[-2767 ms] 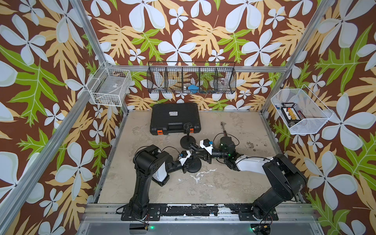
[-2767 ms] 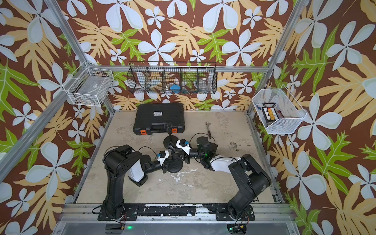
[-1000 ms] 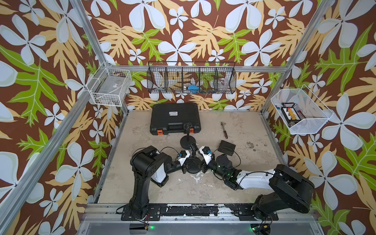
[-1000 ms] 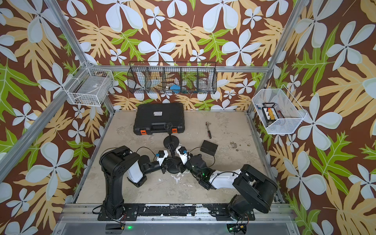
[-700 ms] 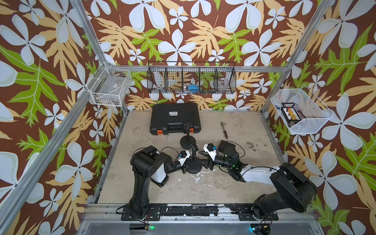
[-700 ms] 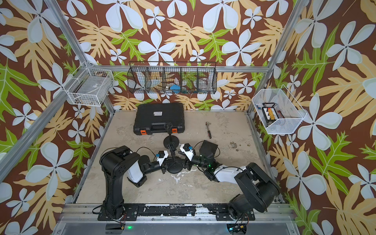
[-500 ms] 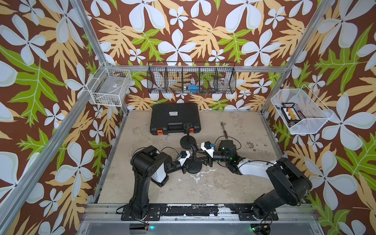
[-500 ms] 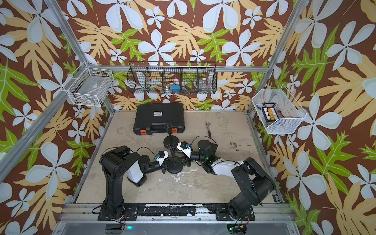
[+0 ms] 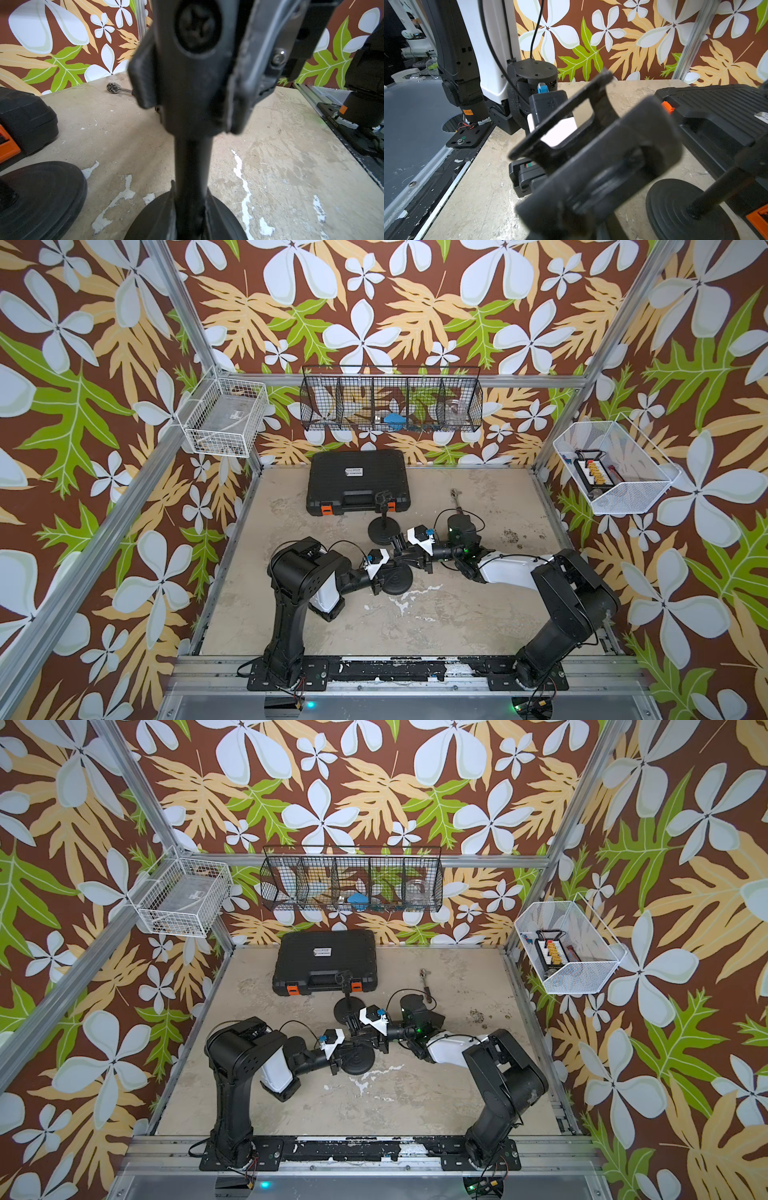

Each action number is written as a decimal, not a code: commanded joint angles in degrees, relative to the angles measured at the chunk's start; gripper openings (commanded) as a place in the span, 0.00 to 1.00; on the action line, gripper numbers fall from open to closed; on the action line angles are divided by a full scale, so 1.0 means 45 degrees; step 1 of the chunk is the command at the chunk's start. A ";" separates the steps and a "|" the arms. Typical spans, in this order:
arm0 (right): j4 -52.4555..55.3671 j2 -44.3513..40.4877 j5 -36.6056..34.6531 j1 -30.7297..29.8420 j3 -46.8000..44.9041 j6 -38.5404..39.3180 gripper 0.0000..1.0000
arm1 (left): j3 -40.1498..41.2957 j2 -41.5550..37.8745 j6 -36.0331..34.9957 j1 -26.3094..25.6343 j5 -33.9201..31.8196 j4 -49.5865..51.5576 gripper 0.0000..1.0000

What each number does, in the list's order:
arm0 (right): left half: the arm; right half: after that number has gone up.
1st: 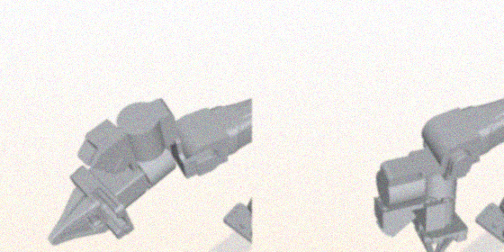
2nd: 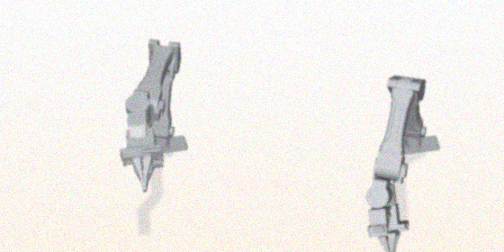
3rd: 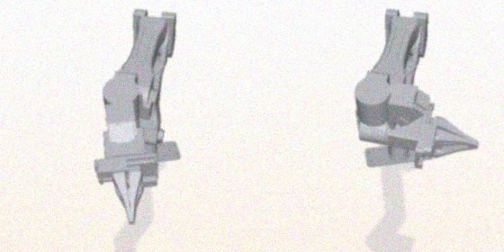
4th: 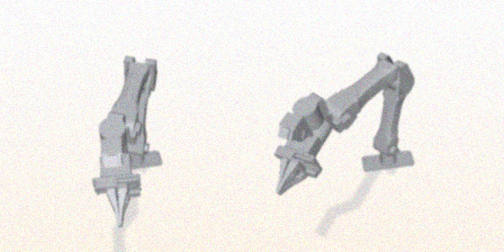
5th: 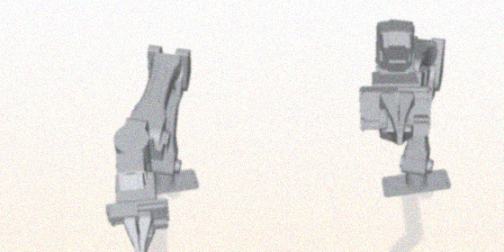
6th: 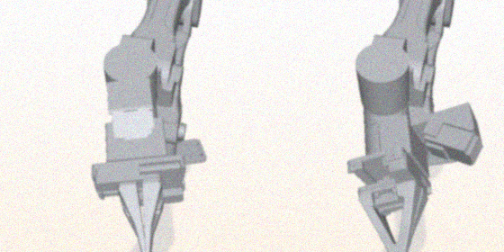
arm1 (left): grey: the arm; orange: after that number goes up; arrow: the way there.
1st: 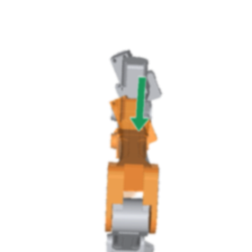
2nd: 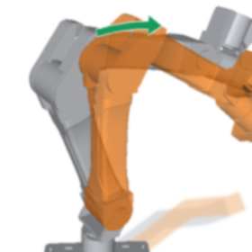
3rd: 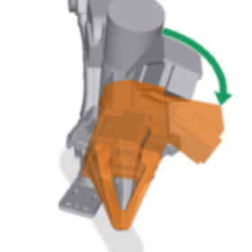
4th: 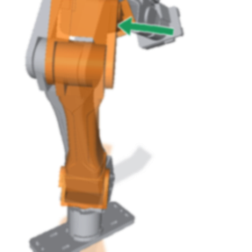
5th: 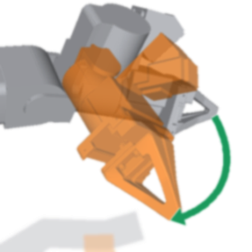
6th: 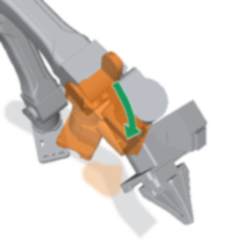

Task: Assemble a microphone stand
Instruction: Screw the microphone stand pole into the microphone stand base.

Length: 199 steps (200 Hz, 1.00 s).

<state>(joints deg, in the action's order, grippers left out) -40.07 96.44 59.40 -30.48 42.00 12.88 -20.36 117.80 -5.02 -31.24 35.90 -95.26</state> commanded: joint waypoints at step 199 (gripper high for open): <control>-0.4191 -0.0729 -1.6039 -0.5339 -0.3955 -0.5402 0.00 | 0.0546 -0.0358 0.2277 -0.0049 -0.0693 -0.2630 0.42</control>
<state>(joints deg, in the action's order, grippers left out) -69.14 92.77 -6.44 -53.65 24.21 -8.82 -17.39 115.63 5.02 -31.35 33.10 -93.51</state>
